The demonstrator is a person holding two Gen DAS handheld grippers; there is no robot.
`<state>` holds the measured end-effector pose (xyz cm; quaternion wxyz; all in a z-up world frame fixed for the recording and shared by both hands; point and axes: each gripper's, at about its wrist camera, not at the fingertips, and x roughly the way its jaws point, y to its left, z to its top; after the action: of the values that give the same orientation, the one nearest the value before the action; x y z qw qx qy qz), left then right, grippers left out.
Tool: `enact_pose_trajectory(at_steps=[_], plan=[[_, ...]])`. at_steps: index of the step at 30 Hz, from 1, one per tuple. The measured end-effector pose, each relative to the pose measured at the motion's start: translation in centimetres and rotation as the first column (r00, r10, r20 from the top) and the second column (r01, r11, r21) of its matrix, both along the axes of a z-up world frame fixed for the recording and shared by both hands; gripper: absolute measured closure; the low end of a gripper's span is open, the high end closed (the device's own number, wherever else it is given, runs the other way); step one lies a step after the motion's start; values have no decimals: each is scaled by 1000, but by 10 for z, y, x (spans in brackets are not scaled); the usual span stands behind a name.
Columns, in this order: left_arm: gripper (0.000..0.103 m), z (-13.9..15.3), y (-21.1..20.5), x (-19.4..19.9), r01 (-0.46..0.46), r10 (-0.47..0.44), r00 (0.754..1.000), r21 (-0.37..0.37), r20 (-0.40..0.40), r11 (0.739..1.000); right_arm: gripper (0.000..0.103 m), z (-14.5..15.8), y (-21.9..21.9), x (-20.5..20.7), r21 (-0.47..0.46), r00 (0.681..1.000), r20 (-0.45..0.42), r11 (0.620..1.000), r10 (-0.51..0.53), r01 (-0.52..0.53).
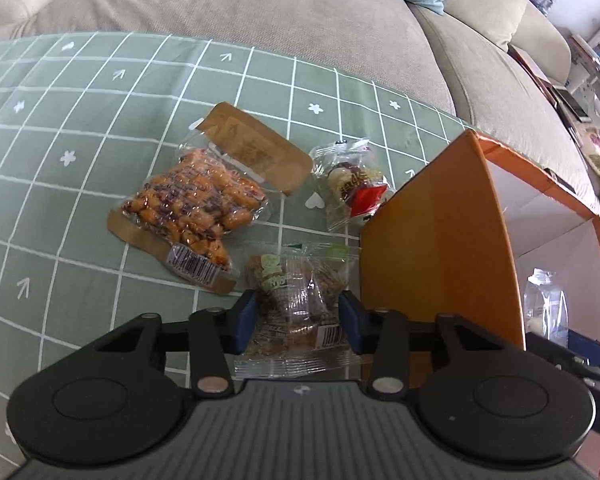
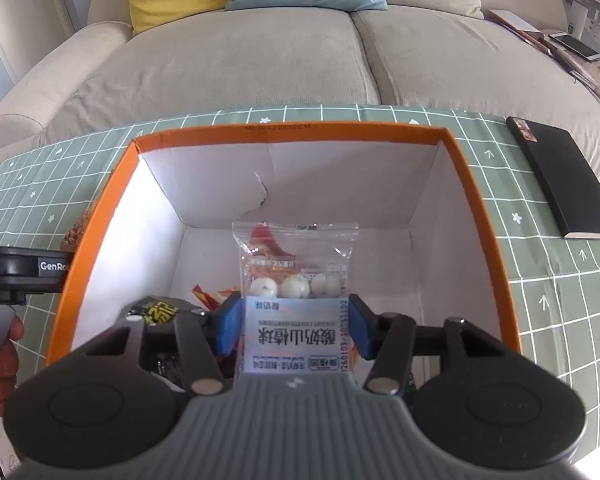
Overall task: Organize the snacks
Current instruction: 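Carry the milk-ball bag over the box with right tool while left tool grasps the green-labelled pack, then lower both held packs into the box and open both tools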
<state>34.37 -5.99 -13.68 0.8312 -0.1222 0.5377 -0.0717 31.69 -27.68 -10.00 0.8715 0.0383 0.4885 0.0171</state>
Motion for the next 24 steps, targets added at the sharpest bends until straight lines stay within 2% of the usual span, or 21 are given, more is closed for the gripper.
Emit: enact_pose_trajectory(at_steps=[4, 9, 17, 24], plan=[[62, 1, 0, -2, 12, -12, 1000, -6, 19, 1000, 50, -5, -3, 5, -2, 1000, -9, 1000, -6, 6], [63, 13, 7, -8, -11, 12, 999, -22, 39, 1000, 47, -6, -2, 10, -49, 1000, 3, 999, 10, -10], [63, 73, 9, -21, -2, 8, 989, -40, 147, 999, 45, -17, -7, 25, -71, 999, -38, 997, 21, -24], [63, 114, -17, -22, 48, -41, 983, -38, 179, 998, 43, -14, -10, 28, -82, 998, -50, 996, 23, -27]])
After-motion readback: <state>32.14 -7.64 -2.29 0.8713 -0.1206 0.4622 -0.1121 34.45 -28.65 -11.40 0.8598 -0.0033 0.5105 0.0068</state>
